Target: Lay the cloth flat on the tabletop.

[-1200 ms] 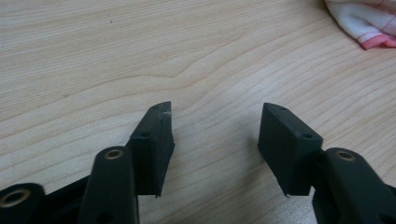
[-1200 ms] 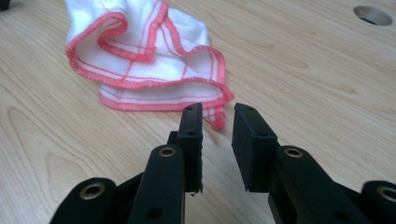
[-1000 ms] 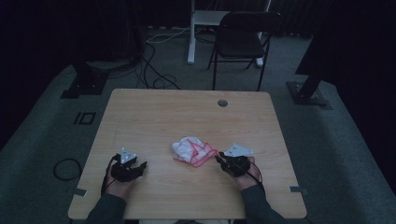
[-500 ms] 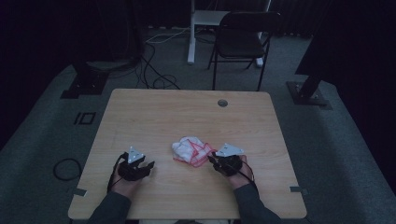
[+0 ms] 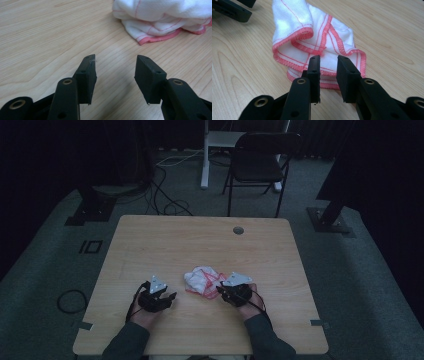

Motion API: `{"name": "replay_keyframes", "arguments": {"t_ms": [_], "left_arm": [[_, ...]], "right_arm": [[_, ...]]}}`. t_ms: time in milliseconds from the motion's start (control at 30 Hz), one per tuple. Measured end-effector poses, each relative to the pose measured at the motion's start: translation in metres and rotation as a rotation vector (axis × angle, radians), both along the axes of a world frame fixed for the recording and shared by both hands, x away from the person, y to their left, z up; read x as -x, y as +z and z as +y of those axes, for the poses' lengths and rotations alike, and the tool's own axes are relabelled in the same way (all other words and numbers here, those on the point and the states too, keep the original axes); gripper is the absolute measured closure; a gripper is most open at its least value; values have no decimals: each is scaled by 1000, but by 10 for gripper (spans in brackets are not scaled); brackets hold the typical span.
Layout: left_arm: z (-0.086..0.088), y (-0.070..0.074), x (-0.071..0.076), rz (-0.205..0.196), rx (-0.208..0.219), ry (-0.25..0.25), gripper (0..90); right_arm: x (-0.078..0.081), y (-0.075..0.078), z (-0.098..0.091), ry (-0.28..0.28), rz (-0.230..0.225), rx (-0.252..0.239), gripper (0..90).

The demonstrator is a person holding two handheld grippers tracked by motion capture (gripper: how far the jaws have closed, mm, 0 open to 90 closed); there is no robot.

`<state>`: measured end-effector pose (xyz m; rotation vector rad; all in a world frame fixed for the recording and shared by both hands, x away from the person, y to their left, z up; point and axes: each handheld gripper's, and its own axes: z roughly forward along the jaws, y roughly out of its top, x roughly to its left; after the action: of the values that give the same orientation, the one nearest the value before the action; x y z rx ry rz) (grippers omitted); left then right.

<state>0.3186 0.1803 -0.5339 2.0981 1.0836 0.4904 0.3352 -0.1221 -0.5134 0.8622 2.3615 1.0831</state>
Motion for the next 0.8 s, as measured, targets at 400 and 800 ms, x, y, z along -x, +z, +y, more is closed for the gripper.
{"name": "replay_keyframes", "arguments": {"t_ms": [400,800], "left_arm": [[-21,-4,-7,4,-8,-44,587],[-37,-7,-15,9,-10,-68,583]], "right_arm": [[-6,-7,10,19,19,6,661],[-20,-5,24,35,19,25,631]]}}
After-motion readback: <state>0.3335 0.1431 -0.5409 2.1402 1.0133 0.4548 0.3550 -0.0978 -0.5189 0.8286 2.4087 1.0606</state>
